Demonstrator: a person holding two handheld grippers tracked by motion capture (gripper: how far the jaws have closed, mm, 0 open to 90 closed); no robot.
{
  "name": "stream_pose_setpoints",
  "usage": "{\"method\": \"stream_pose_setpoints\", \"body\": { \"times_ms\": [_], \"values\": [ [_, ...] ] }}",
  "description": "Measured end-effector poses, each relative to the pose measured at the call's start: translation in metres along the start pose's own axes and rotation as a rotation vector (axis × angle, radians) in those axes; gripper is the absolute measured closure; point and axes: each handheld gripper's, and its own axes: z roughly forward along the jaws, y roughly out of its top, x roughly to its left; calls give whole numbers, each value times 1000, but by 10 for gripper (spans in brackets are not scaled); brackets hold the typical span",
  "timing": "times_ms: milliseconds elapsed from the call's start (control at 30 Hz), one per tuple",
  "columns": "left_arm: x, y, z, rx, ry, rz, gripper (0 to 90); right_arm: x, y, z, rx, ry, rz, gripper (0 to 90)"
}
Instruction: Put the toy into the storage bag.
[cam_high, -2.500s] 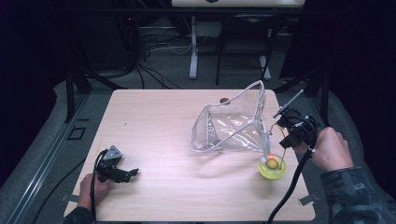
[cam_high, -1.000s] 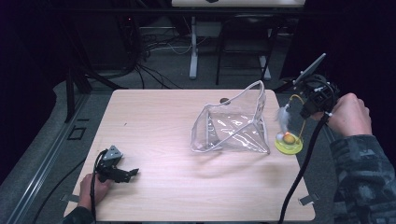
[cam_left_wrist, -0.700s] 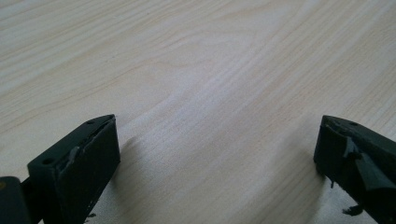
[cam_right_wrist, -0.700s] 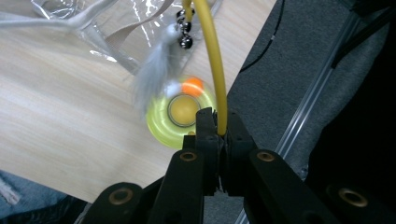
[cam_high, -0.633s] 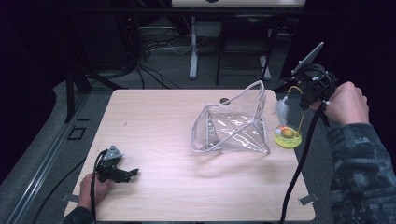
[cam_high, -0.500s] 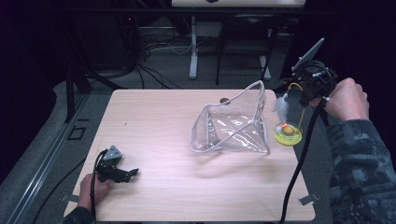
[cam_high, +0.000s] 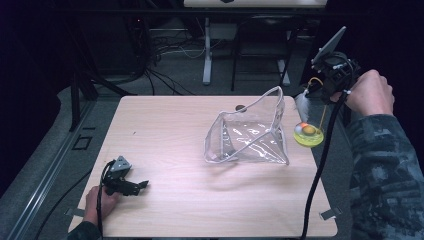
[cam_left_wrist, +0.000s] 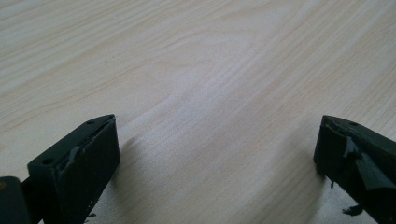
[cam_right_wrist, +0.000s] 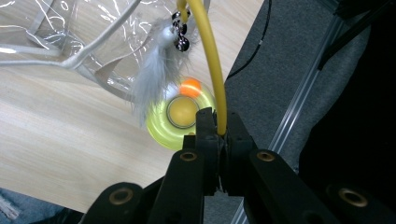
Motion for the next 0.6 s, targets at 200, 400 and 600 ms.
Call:
{"method": "stream_pose_setpoints", "body": {
  "times_ms": [200, 400, 600],
  "values": [
    [0, 0, 0, 0, 0, 0, 3, 2, 10, -12, -5, -27, -10, 873],
    [0, 0, 0, 0, 0, 0, 3, 5, 18, -23, -19, -49, -17, 873],
    [0, 0, 0, 0, 0, 0, 3, 8, 22, -37, -36, -60, -24, 873]
  ]
}}
